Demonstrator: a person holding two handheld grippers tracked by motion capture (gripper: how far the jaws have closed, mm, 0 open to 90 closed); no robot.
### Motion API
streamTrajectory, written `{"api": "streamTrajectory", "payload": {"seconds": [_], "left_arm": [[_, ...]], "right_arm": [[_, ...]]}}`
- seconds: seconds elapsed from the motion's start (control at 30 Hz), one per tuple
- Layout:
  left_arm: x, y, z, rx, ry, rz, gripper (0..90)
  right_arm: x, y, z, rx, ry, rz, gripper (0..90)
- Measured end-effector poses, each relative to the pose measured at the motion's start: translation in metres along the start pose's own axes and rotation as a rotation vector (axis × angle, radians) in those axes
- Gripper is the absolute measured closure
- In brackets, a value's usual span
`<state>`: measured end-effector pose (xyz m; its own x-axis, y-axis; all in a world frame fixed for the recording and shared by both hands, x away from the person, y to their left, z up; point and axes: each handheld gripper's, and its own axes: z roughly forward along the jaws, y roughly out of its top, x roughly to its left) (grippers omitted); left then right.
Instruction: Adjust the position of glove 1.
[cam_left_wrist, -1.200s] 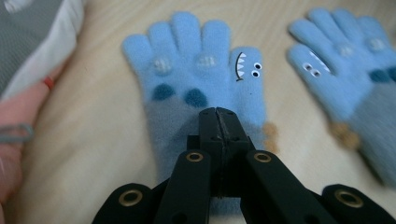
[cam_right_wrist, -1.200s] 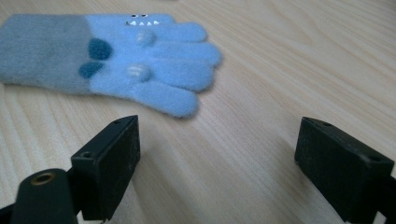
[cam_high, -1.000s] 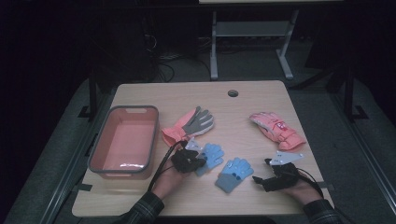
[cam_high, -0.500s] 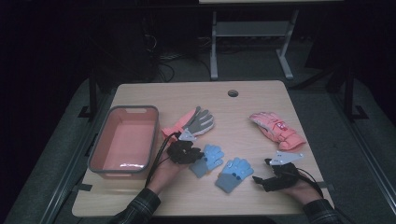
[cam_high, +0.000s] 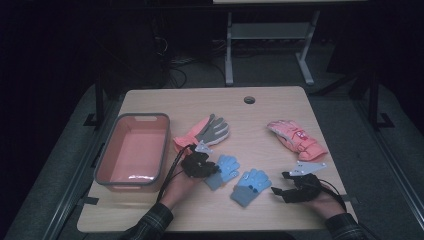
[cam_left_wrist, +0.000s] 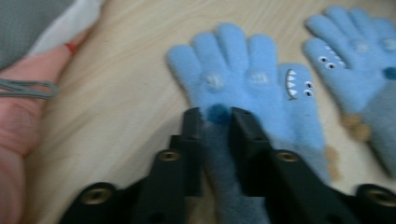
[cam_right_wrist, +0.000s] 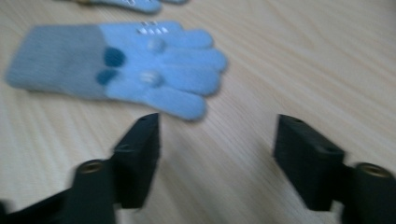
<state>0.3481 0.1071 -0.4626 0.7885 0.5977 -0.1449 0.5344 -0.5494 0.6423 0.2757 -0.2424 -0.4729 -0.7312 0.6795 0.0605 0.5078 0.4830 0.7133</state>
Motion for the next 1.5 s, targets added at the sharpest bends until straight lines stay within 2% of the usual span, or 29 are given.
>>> {"api": "streamTrajectory", "payload": {"seconds": [0.03,0.1,0.27,0.37,0.47,0.53,0.9,1.17,1.5], "left_arm": [[0.000,0.000,0.000,0.003,0.000,0.004,82.8],[-0.001,0.001,0.000,0.001,0.003,0.013,86.5],[-0.002,0.003,-0.004,-0.017,0.002,0.018,87.9],[-0.002,0.005,-0.009,-0.060,-0.006,0.007,88.1],[-0.002,0.007,-0.013,-0.092,-0.012,0.005,88.1],[-0.003,0.008,-0.015,-0.124,-0.025,-0.013,88.2],[-0.010,0.015,-0.020,-0.174,-0.052,-0.015,88.2],[-0.012,0.018,-0.019,-0.178,-0.060,0.004,88.1],[-0.025,0.025,-0.020,-0.188,-0.083,0.041,88.1]], "right_arm": [[0.003,0.002,-0.003,-0.012,0.013,-0.003,42.8],[0.007,0.004,-0.005,-0.018,0.053,-0.010,54.2],[0.019,0.009,-0.001,0.003,0.131,-0.036,78.3],[0.026,0.013,0.002,0.015,0.173,-0.045,87.6],[0.029,0.014,0.006,0.037,0.193,-0.060,89.7],[0.031,0.015,0.010,0.053,0.202,-0.052,89.7],[0.034,0.024,0.024,0.065,0.245,-0.041,89.7],[0.040,0.037,0.035,0.051,0.252,-0.058,89.9],[0.045,0.045,0.044,0.056,0.256,-0.065,89.9]]}}
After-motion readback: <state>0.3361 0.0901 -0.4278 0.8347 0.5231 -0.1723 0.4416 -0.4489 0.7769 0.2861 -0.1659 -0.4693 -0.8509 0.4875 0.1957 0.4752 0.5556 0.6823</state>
